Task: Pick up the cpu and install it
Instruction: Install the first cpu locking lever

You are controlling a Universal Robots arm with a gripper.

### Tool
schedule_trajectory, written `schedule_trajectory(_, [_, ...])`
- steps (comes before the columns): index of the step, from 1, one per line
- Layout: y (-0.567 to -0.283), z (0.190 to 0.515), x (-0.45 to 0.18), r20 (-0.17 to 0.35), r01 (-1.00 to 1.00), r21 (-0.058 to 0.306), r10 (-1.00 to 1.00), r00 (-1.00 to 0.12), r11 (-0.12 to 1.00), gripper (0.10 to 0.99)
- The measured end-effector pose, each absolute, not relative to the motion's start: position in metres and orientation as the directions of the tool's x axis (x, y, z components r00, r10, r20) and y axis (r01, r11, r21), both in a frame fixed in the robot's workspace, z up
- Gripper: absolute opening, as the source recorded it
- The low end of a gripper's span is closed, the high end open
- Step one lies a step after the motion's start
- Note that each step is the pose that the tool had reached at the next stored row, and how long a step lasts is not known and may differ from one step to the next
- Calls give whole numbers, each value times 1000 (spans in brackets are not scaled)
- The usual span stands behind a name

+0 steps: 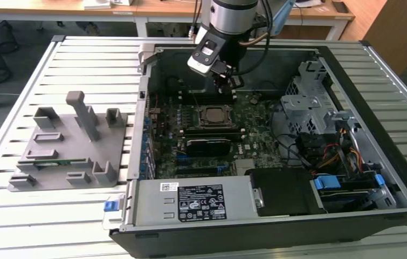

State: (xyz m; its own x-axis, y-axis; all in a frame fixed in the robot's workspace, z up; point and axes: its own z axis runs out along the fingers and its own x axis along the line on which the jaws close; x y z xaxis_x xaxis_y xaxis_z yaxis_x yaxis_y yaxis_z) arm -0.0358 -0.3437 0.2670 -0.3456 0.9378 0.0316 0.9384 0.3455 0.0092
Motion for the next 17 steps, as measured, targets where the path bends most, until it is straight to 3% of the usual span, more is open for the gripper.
schedule_trajectory(17, [-344,267,-36,32,904,9,903,-428,428,106])
